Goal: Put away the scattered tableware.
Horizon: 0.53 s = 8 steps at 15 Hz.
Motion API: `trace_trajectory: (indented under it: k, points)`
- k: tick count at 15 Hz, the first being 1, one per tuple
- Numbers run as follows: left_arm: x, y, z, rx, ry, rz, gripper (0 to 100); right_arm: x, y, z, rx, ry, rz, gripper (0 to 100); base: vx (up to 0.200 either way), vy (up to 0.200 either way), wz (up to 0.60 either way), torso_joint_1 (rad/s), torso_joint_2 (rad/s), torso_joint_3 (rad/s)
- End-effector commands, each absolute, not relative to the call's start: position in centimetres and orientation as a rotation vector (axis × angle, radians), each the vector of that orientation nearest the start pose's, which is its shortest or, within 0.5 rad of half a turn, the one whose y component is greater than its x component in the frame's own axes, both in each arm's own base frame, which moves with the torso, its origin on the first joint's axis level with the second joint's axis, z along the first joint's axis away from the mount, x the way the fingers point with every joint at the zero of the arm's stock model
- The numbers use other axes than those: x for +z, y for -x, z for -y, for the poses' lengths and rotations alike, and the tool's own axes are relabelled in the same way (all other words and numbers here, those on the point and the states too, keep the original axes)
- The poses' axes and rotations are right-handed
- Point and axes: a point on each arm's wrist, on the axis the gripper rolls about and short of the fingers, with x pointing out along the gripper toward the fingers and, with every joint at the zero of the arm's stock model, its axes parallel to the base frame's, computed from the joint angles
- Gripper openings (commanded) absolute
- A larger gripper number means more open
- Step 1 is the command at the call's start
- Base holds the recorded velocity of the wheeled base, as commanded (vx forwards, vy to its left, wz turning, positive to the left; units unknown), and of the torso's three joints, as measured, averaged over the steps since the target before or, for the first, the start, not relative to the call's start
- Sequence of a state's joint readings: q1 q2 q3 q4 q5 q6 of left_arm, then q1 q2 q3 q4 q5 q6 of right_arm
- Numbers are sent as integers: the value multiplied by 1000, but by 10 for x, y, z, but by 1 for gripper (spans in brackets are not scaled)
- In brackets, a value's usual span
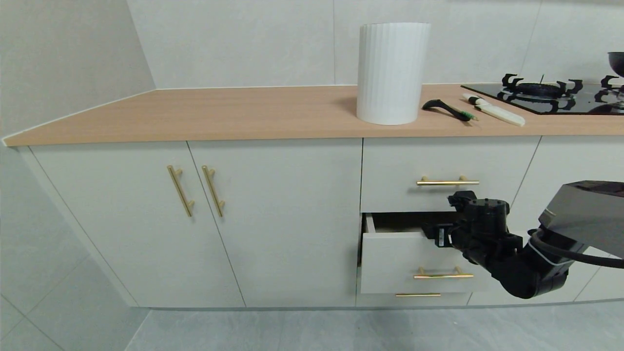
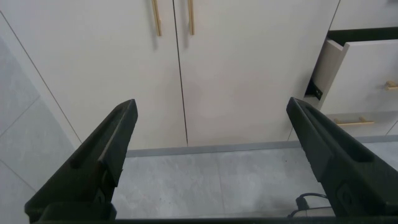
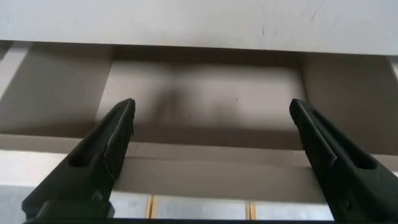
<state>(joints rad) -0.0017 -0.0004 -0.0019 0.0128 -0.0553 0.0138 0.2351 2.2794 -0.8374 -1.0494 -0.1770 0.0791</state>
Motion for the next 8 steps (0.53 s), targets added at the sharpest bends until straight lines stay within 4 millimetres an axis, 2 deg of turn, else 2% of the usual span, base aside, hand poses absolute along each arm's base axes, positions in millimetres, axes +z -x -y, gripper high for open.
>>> trace_trajectory:
  k: [1, 4, 8]
  points:
    - [75, 23, 1, -57, -14, -10, 100, 20, -377, -87, 44, 5, -411, 100, 0, 0, 0, 0, 0, 0]
    - [75, 23, 1, -57, -14, -10, 100, 23, -375, -86, 44, 6, -409, 100, 0, 0, 0, 0, 0, 0]
    - [75, 23, 1, -57, -14, -10, 100, 40, -364, -84, 44, 17, -468, 100, 0, 0, 0, 0, 0, 0]
